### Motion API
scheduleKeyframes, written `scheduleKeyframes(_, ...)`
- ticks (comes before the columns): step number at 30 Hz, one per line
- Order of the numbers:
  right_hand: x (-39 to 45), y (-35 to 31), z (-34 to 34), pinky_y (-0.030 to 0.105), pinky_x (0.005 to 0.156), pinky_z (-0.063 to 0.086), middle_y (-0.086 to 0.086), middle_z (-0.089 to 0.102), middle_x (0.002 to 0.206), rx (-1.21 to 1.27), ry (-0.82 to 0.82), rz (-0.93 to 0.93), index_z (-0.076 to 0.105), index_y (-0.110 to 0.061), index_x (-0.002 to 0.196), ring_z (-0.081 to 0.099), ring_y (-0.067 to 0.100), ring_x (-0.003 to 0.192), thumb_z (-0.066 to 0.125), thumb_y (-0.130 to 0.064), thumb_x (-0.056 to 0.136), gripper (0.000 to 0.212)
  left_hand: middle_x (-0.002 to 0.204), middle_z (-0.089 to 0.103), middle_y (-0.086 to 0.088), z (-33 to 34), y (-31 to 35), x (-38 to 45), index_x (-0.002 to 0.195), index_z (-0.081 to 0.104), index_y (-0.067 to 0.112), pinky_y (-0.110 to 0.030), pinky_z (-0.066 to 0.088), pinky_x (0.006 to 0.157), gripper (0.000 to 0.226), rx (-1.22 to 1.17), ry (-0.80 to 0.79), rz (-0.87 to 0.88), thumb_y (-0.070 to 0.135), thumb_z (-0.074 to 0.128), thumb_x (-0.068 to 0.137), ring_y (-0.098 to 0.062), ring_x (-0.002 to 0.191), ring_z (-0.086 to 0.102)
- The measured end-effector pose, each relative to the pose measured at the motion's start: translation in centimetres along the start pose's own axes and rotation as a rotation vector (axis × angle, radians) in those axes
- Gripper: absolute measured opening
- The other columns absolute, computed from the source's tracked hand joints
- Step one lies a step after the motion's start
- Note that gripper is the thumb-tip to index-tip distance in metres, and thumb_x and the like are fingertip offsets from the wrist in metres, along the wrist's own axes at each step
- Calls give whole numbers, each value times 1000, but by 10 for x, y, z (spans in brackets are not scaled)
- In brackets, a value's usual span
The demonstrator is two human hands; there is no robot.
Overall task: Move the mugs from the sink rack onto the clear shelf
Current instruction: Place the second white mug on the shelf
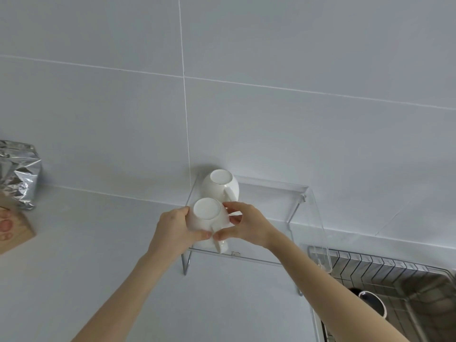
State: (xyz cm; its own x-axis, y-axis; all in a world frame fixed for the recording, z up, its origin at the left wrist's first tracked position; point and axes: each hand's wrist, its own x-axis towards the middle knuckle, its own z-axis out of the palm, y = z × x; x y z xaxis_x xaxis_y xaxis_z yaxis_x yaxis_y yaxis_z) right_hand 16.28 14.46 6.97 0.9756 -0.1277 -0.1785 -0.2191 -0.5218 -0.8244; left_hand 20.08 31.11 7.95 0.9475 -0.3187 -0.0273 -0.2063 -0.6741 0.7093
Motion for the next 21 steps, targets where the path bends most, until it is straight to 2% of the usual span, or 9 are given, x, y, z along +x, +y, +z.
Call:
scheduleKeyframes(5,-6,3,1,37,102,46,1,56,124,62,-6,13,47,-18,127,56,19,111,84,-25,59,78,97,69,-10,0,2,1,96,64,5,-44,51,84,56,65,-45,-19,37,82,53,-28,93,62)
scheduleKeyframes(8,-14,1,0,34,105,41,3,53,128,58,-19,6,41,-16,130,51,18,117,82,-26,64,78,103,67,-12,-2,8,0,101,60,4,-37,50,80,54,120,-87,-49,34,80,60,-28,97,59)
scheduleKeyframes(10,-22,0,-7,32,106,39,3,51,131,60,-23,0,39,-16,133,48,17,121,80,-28,66,79,113,59,-15,-2,17,-2,114,50,1,-33,45,80,66,171,-151,-68,33,79,63,-30,107,54)
scheduleKeyframes(11,-27,0,-14,31,106,39,3,50,132,71,-14,-6,40,-16,132,47,17,122,79,-28,68,76,122,52,-18,0,23,-5,125,40,-1,-34,43,87,77,221,-170,-50,33,77,66,-32,117,48)
scheduleKeyframes(13,-42,2,-34,29,104,40,3,52,131,107,27,-21,46,-15,128,50,15,120,76,-25,72,64,146,26,-23,6,39,-13,141,14,-1,-38,32,107,86,345,-161,27,26,66,77,-34,140,21)
scheduleKeyframes(15,-62,9,-58,29,102,43,4,57,127,140,92,-30,53,-15,122,54,15,116,74,-21,75,52,156,-2,-19,17,61,-27,145,2,2,-37,21,115,80,434,-137,137,12,53,85,-30,146,-6)
scheduleKeyframes(16,-71,12,-69,29,102,44,4,59,125,149,125,-35,55,-15,119,56,15,114,73,-19,76,47,157,-7,-16,23,70,-33,145,1,3,-35,20,116,77,454,-127,198,9,50,86,-27,146,-10)
scheduleKeyframes(18,-91,25,-91,28,99,45,4,62,122,164,196,-31,58,-15,115,59,15,111,71,-16,77,40,158,-9,-11,42,90,-47,146,3,7,-33,21,116,74,446,-138,330,8,47,86,-23,146,-11)
scheduleKeyframes(21,-129,56,-119,27,95,46,3,65,114,161,305,9,61,-18,109,62,14,105,69,-14,79,32,159,3,-5,79,116,-69,145,15,13,-31,21,115,66,330,-230,504,13,47,88,-15,147,-4)
